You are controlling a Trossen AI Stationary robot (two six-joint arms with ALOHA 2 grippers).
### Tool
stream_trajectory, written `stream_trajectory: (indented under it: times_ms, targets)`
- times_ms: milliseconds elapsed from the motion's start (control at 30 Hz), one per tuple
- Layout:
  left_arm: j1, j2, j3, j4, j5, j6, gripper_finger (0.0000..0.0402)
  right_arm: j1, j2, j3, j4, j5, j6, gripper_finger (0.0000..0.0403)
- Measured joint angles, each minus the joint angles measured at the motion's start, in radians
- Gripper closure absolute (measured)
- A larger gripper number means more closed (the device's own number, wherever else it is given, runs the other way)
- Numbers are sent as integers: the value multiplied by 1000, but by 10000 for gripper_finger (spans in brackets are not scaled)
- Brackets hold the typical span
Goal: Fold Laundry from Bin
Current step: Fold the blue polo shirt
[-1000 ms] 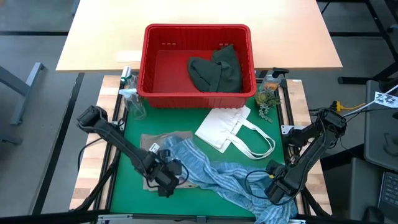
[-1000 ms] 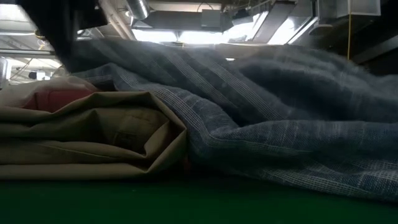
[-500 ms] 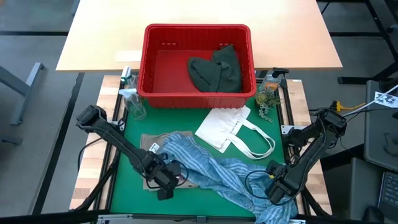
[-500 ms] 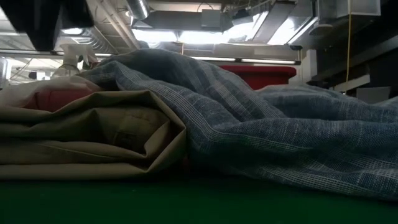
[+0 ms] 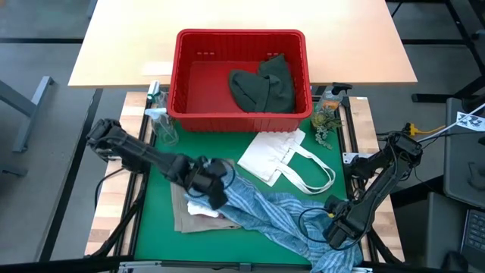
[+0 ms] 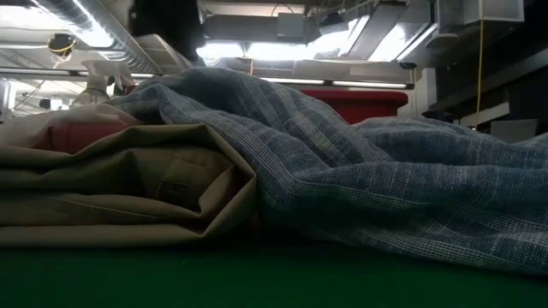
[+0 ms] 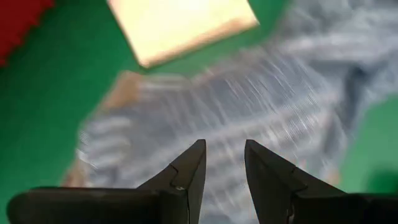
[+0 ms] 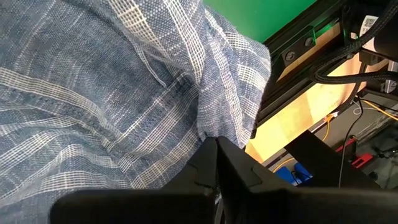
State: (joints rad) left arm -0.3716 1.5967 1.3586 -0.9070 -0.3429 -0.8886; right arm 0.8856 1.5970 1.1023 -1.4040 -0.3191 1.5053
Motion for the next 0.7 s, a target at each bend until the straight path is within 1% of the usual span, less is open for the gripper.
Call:
stream_trajectory:
  times_ms: [100,200,267,467,600,700]
  targets:
    - [61,7,0,-1,-30,5,292,0,0,0,0,0,-16,395]
    - [115,12,0,-2,-34,8,286,0,0,0,0,0,-17,395]
    - [141,17,0,-20,-7,23,278,0,0,0,0,0,-17,395]
    - [188,57,0,-31,124,37,240,0,0,0,3,-25,-17,395]
    - [210,99,0,-35,154,31,219,0,0,0,17,-25,-18,395]
    - [228,129,0,-26,184,26,213,0,0,0,26,-16,-20,395]
